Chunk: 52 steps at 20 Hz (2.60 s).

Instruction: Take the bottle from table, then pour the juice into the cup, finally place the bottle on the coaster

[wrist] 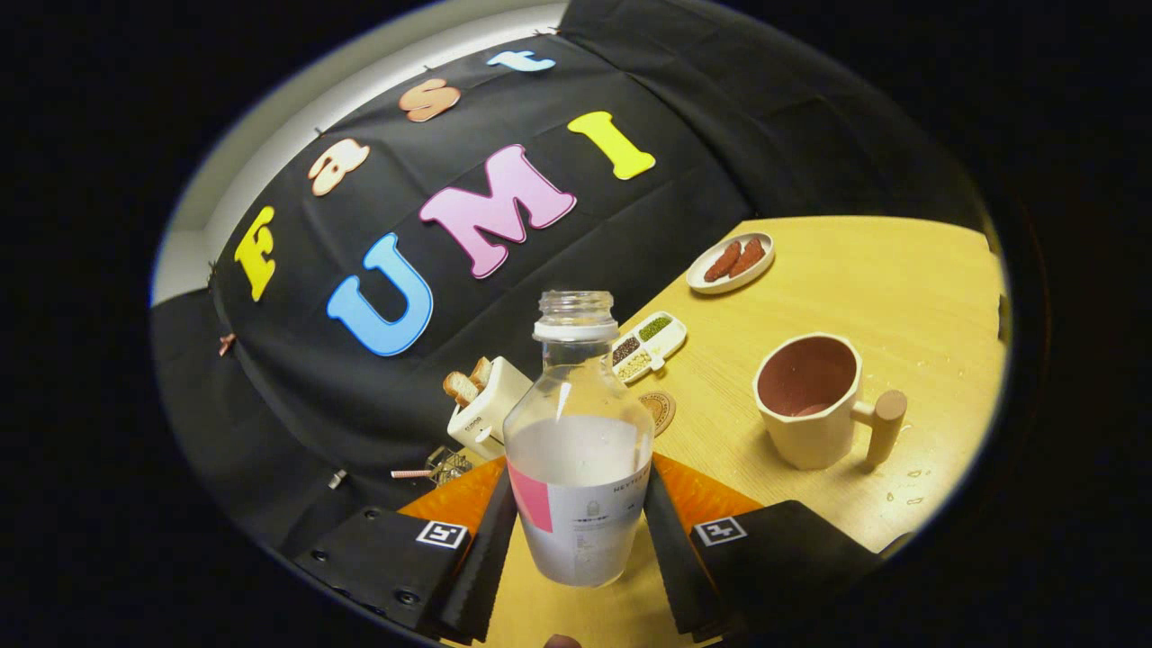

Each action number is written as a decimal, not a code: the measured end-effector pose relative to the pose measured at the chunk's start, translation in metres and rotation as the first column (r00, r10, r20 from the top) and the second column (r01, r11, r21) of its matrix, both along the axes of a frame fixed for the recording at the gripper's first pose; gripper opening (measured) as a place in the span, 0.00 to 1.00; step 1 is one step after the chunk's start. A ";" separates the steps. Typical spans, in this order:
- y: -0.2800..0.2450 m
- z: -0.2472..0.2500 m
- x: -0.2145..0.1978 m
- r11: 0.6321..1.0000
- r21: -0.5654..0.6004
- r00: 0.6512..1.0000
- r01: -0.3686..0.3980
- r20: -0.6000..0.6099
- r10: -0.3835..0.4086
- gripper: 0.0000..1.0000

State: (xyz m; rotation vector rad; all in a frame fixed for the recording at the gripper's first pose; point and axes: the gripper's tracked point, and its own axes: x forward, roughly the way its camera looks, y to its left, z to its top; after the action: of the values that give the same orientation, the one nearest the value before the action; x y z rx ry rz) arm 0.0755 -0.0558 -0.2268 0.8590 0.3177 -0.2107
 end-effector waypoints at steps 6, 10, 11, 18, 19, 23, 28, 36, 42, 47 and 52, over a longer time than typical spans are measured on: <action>-0.010 -0.017 -0.004 0.965 0.254 0.998 0.059 -0.044 -0.050 0.76; -0.009 -0.028 -0.004 0.912 0.398 0.994 0.094 -0.084 -0.066 0.76; -0.010 -0.031 -0.004 0.904 0.416 0.993 0.103 -0.091 -0.071 0.76; -0.008 -0.033 -0.002 0.838 0.529 0.989 0.138 -0.122 -0.086 0.76; -0.009 -0.032 0.001 0.826 0.544 0.988 0.146 -0.121 -0.095 0.76; -0.014 -0.026 0.001 0.769 0.615 0.985 0.174 -0.115 -0.130 0.76; -0.013 -0.016 0.008 0.719 0.669 0.982 0.186 -0.115 -0.147 0.76; -0.021 -0.013 0.012 0.625 0.741 0.967 0.244 -0.133 -0.219 0.76; -0.028 -0.013 0.017 0.575 0.775 0.958 0.262 -0.135 -0.254 0.76; -0.035 -0.015 0.018 0.528 0.801 0.948 0.281 -0.147 -0.282 0.76; -0.035 -0.018 0.017 0.493 0.817 0.941 0.298 -0.166 -0.294 0.76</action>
State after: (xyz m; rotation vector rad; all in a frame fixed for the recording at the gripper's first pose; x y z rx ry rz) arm 0.0921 -0.0907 -0.2448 1.9013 0.2629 -0.3983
